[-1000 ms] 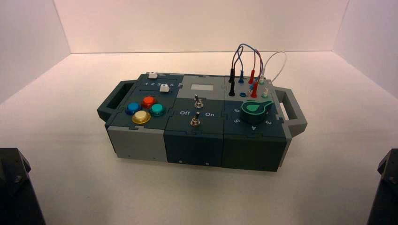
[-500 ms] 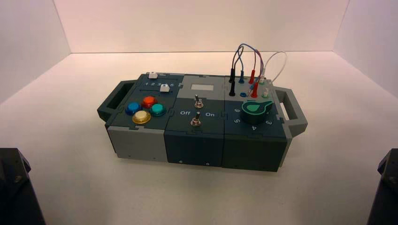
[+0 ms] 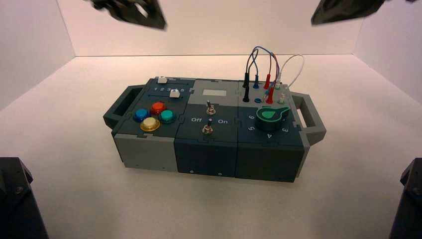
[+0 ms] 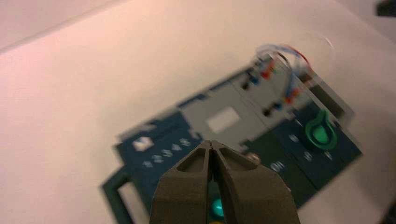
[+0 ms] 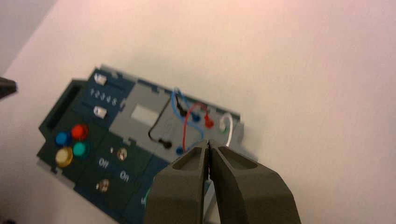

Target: Pull the red wire.

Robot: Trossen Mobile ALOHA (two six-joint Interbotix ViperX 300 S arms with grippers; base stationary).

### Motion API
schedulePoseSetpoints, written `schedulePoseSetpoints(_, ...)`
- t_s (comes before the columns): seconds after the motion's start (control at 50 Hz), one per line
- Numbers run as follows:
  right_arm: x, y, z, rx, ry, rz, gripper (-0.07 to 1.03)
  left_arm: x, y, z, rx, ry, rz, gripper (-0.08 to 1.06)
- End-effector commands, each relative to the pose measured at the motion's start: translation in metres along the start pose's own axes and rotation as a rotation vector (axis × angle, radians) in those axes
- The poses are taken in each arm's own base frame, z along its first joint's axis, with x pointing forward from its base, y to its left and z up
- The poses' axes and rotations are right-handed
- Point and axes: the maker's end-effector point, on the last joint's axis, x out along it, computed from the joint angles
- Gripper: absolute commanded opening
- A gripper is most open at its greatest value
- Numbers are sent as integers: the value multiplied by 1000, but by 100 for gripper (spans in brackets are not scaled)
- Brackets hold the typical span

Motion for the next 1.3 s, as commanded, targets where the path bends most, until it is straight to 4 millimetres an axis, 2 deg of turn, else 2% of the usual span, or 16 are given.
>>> schedulePoseSetpoints(0.02, 4, 5, -5, -6, 27, 15, 10, 4, -7, 14, 13, -6, -17, -3)
schedulePoseSetpoints(0.18, 11, 16, -12, -37, 73, 43, 20, 6, -8, 13, 15, 6, -18, -3)
schedulePoseSetpoints(0.3, 24, 18, -23, -34, 149, 40, 51, 6, -8, 13, 14, 4, -19, -3)
schedulePoseSetpoints(0.34, 27, 18, -24, -29, 161, 38, 57, 6, -8, 13, 14, 4, -19, -3)
schedulePoseSetpoints(0.66, 36, 33, -31, -43, 242, 67, 57, 6, -8, 13, 17, 7, -19, -3)
schedulePoseSetpoints(0.74, 37, 35, -32, -31, 266, 72, 52, 6, -8, 13, 14, 11, -19, -3)
schedulePoseSetpoints(0.96, 46, 36, -37, -27, 307, 67, 50, 6, -8, 13, 15, 12, -19, -3)
schedulePoseSetpoints(1.3, 65, 38, -31, -24, 348, 53, 50, 6, -9, 13, 16, 14, -19, -3)
